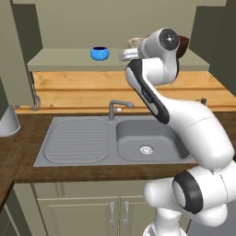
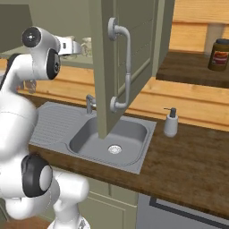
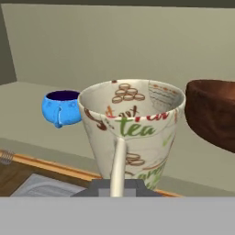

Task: Gather all objects into one cabinet and sort the glasses and bowls to opposite sides.

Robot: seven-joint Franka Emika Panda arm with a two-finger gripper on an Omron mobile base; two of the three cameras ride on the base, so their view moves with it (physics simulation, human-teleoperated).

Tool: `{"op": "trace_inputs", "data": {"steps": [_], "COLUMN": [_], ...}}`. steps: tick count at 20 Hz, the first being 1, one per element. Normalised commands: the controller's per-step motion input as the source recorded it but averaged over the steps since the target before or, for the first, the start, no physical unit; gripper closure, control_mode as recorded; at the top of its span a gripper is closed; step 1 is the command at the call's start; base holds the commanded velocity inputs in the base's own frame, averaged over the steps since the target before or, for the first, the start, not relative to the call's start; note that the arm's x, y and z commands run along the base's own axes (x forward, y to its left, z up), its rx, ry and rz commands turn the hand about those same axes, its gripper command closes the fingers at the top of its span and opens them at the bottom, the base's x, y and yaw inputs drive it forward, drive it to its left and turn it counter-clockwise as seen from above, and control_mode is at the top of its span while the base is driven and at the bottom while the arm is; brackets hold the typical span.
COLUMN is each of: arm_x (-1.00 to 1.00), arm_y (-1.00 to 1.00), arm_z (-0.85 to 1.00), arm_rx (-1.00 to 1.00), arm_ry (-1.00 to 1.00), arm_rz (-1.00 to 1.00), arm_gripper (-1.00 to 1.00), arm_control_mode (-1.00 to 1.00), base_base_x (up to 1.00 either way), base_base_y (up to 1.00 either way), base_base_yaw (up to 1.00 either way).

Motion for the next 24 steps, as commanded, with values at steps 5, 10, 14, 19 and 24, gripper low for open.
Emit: {"op": "trace_inputs", "data": {"steps": [5,10,14,19,24], "arm_x": [0.38,0.46,0.44,0.47,0.28], "arm_y": [0.0,0.0,0.0,0.01,0.02], "arm_z": [-0.05,-0.19,-0.14,-0.08,-0.02], "arm_rx": [0.0,0.0,0.0,0.0,0.0], "arm_ry": [0.0,0.0,0.0,0.0,0.0], "arm_rz": [0.08,0.08,0.05,0.04,0.05], "arm_gripper": [1.0,1.0,1.0,1.0,1.0], "arm_control_mode": [-1.0,-1.0,-1.0,-1.0,-1.0], "base_base_x": [0.0,0.0,0.0,0.0,0.0], "base_base_y": [0.0,0.0,0.0,0.0,0.0], "base_base_yaw": [0.0,0.0,0.0,0.0,0.0]}}
